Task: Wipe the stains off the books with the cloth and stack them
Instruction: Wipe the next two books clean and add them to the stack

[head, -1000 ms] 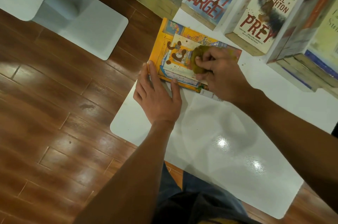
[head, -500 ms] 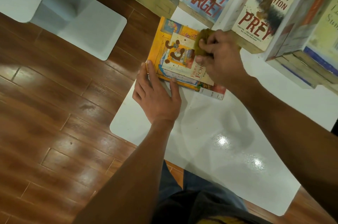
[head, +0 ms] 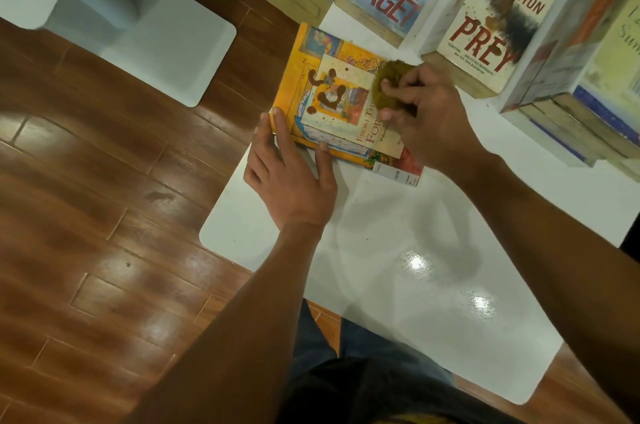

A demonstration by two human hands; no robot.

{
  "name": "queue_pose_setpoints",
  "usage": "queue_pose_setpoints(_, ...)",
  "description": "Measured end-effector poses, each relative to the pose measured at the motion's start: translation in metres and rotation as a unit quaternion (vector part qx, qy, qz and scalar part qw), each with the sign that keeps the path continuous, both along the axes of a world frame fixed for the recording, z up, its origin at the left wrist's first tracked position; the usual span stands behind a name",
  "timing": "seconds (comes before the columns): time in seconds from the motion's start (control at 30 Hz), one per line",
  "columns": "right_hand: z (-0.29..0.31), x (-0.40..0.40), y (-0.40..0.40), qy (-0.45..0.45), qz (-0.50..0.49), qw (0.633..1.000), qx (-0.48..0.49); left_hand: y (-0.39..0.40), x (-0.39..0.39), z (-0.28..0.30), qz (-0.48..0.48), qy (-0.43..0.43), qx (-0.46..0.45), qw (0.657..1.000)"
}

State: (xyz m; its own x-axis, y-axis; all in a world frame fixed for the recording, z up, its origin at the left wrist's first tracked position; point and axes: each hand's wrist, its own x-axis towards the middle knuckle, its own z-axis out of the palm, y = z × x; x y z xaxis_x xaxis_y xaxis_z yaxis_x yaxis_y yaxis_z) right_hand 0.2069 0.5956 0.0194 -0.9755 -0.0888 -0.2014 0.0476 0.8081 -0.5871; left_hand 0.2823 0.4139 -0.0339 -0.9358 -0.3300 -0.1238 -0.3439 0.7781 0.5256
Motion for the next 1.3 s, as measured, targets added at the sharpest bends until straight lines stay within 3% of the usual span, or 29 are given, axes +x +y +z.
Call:
queue_pose_setpoints(0.17, -0.001, 0.058, -0.023, -0.027, -0.009, 0.998, -0.059, -0.002, 0.002, -0.002, -0.002, 0.000, -0.011, 1.000)
queue_pose_setpoints(0.3, -0.001, 0.085, -0.035, -0.020, 0.041, 0.997, -0.064, 0.000, 0.002, 0.000, 0.000, 0.003, -0.016, 1.000)
queue_pose_setpoints(0.57, -0.001, 0.026, 0.008, -0.004, -0.041, 0.999, -0.019, 0.002, 0.000, 0.000, -0.004, -0.001, -0.008, 1.000)
queue_pose_setpoints(0.73, -0.006, -0.001, 0.027, 0.021, 0.006, 1.000, -0.012, 0.001, 0.000, 0.000, -0.001, -0.001, -0.001, 1.000)
queue_pose_setpoints(1.2, -0.004, 0.071, -0.017, -0.041, 0.019, 0.995, -0.088, 0.003, 0.001, 0.001, 0.013, 0.012, 0.014, 1.000)
queue_pose_setpoints(1.3, -0.005, 0.074, -0.023, -0.019, 0.044, 0.997, -0.053, 0.002, 0.001, 0.002, 0.025, 0.028, 0.042, 0.998)
